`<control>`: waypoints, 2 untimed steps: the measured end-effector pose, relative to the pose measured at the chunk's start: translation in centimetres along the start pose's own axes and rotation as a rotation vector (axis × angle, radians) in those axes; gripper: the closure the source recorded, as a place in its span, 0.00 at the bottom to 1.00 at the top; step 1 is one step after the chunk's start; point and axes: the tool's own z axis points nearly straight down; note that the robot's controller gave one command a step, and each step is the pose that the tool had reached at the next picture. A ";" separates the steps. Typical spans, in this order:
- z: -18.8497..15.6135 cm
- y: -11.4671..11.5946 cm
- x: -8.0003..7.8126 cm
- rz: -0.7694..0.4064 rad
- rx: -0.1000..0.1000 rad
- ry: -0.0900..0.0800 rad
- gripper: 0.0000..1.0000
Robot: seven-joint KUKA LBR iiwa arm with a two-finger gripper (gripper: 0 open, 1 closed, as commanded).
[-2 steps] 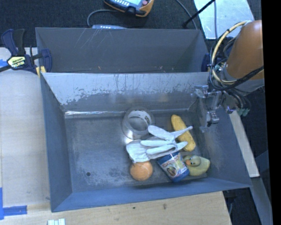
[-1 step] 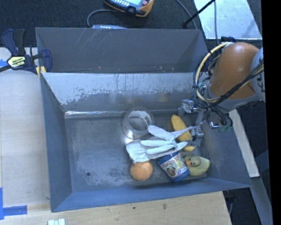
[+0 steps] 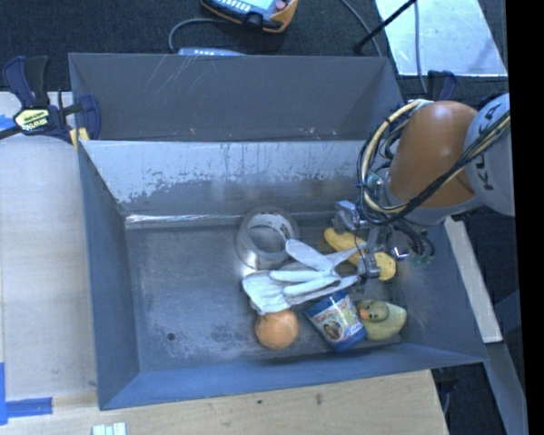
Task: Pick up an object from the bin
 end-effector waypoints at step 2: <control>1.3 2.9 -0.8 0.213 0.000 -0.013 0.00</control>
Offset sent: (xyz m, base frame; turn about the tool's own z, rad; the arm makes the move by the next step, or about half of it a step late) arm 0.0000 0.0000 0.0000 0.0000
